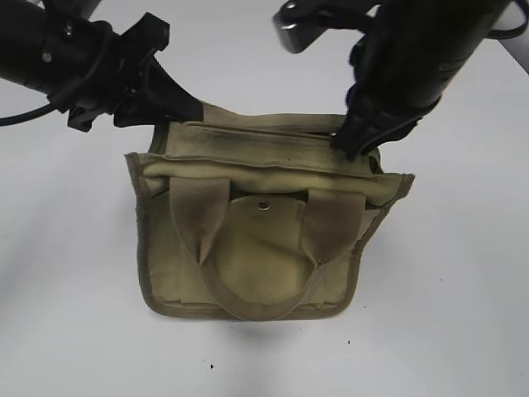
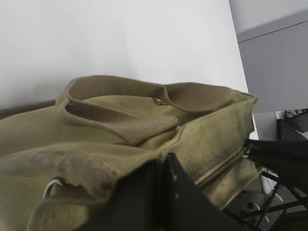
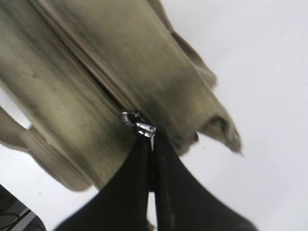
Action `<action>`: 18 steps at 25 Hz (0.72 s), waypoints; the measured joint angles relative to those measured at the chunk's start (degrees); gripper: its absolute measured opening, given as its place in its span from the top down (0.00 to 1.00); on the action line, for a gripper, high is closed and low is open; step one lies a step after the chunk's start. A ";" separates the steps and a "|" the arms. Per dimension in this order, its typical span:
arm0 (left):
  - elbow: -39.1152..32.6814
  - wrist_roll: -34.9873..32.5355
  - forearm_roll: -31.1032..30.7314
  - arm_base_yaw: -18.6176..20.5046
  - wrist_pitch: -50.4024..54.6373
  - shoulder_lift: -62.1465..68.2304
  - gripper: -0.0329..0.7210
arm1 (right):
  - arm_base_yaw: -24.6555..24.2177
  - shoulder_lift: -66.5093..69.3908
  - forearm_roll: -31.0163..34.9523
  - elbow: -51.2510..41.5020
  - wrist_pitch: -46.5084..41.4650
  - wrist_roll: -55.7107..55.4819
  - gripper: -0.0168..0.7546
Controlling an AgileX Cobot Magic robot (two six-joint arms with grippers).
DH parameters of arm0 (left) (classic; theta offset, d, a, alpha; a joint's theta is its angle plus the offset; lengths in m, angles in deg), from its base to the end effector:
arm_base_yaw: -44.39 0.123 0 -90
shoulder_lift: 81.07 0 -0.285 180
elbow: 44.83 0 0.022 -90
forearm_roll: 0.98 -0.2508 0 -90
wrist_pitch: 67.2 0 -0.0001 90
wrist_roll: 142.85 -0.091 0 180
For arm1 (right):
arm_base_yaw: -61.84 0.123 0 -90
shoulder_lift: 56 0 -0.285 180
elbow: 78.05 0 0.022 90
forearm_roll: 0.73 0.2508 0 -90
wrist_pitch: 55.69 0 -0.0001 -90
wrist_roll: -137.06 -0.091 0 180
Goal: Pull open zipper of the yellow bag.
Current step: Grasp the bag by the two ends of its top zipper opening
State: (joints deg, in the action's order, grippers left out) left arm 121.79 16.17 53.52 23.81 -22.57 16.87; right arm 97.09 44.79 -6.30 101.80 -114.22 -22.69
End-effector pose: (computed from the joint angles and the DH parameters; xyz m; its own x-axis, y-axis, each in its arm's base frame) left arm 0.2885 -0.1640 0.2764 -0.9197 -0.0104 -0.3925 0.2745 0.6977 -0.6617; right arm 0.2785 0.1876 0.2921 -0.4857 -0.8233 -0.2938 -0.8075 0.5513 -0.2100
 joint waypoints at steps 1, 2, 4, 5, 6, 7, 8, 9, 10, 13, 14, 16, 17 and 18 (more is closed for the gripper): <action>0.00 0.00 0.00 0.00 -0.03 0.00 0.95 | -1.69 -0.53 0.22 0.00 -1.49 -0.40 0.98; 0.00 0.00 -0.05 0.00 -0.10 0.00 0.95 | -3.35 -0.93 0.69 0.00 -2.28 -0.53 0.98; 0.00 0.00 -0.18 0.00 -0.22 0.00 0.95 | -6.16 -1.61 1.88 0.00 -3.97 -0.70 0.98; 0.00 0.00 -0.38 0.00 -0.22 0.00 0.95 | -7.47 -1.80 2.51 0.00 -4.77 -0.75 0.98; 0.00 0.00 -0.44 0.00 -0.22 0.00 0.95 | -8.61 -1.94 3.40 0.00 -5.44 -0.75 0.98; 0.00 0.00 -0.44 0.00 -0.22 -0.04 0.95 | -9.42 -2.01 4.33 0.00 -5.84 -0.79 0.98; 0.00 0.00 -0.50 0.00 -0.22 -0.04 0.95 | -10.03 -2.05 5.57 0.00 -6.23 -0.79 0.98; 0.00 0.00 -0.50 0.00 -0.22 -0.04 0.95 | -10.51 -2.08 6.32 0.00 -6.39 -0.79 0.98; 0.00 0.00 -0.66 0.00 -0.22 -0.04 0.95 | -10.66 -2.08 7.85 0.00 -6.51 -0.81 0.97; 0.00 0.00 -1.07 0.00 -0.17 -0.18 0.90 | -10.69 -2.26 11.96 0.00 -6.64 -1.26 0.88; 0.00 0.00 -1.32 0.00 -0.03 -0.52 0.85 | -10.69 -2.47 13.35 0.00 -6.85 -1.92 0.81; 0.00 0.00 -2.84 0.00 0.34 -1.73 0.71 | -10.69 -3.11 14.38 0.00 -7.87 -3.48 0.66; 0.00 0.00 -3.89 0.00 0.56 -2.80 0.62 | -10.69 -3.90 14.39 0.00 -8.77 -4.45 0.58; 0.00 0.00 -5.13 0.00 0.68 -4.20 0.53 | -10.69 -4.93 14.39 -0.10 -9.71 -5.38 0.48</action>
State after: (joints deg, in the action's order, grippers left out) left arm 121.79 16.17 48.39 23.81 -21.89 12.66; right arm 86.40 39.87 8.09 101.70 -123.93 -28.08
